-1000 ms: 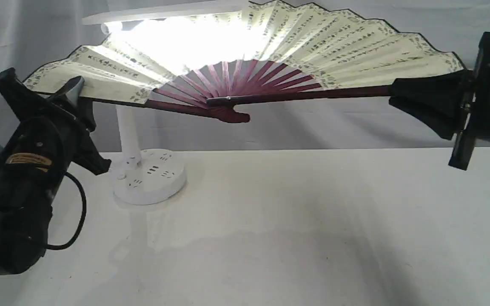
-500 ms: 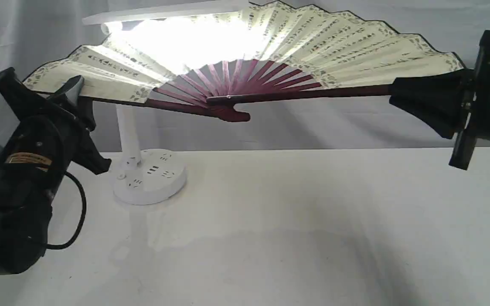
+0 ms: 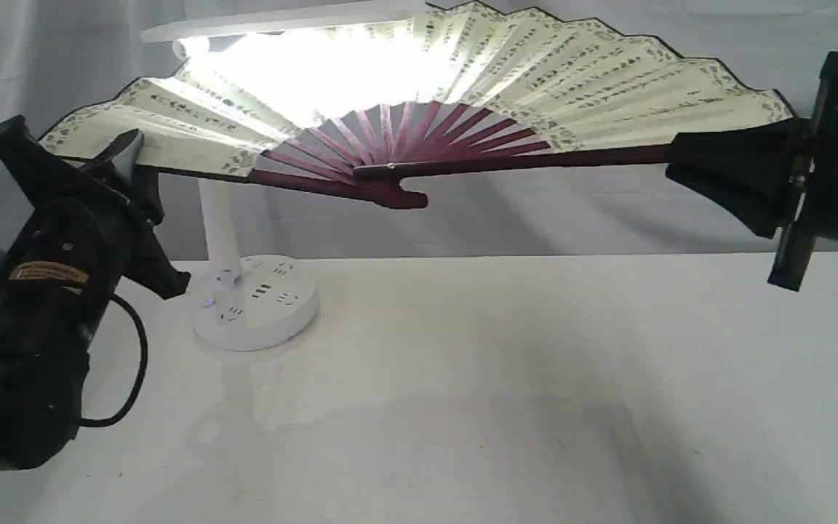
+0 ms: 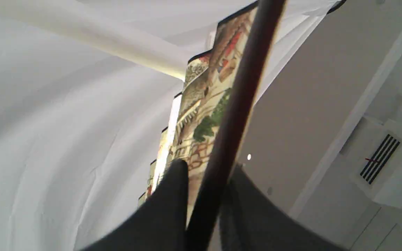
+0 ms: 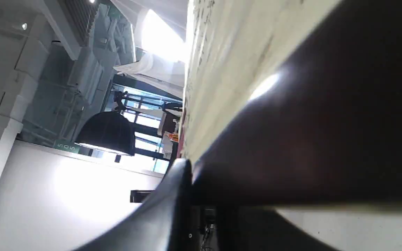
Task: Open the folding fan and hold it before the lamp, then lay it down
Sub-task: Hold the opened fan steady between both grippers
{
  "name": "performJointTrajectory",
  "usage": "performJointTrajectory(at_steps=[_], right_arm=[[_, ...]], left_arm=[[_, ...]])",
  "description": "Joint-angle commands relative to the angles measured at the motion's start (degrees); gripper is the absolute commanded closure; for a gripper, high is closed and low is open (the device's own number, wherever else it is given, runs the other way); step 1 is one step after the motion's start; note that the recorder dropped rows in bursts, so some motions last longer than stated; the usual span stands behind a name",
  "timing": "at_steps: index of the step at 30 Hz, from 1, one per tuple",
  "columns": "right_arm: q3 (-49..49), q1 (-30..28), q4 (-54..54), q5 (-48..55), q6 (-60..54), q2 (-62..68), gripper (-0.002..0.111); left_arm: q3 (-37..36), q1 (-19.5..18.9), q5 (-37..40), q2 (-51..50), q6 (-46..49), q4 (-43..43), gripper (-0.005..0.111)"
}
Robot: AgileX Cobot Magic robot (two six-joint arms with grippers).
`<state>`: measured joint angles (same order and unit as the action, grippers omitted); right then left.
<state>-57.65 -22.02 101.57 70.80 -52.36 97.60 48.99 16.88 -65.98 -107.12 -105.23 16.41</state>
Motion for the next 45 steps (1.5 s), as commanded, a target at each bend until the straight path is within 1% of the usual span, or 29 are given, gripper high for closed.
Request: performJointTrajectory(at_steps=[1, 10, 16, 45], right_arm=[[0.2, -0.1, -1.6, -3.2, -1.6, -0.2, 0.108], [0.2, -0.1, -1.6, -3.2, -1.6, -0.2, 0.108], [0.2, -0.1, -1.6, -3.2, 0.4, -0.2, 0.108], [0.2, -0.1, -1.6, -3.3, 0.3, -0.2, 0.108]], left_arm=[[0.6, -0.9, -4.0, 1.6, -3.7, 5.9, 0.106], [0.6, -0.9, -4.0, 1.6, -3.7, 5.7, 0.106], [0.6, -0.9, -4.0, 1.6, -3.7, 5.7, 0.106], [0.6, -0.9, -4.0, 1.6, -3.7, 5.6, 0.106]])
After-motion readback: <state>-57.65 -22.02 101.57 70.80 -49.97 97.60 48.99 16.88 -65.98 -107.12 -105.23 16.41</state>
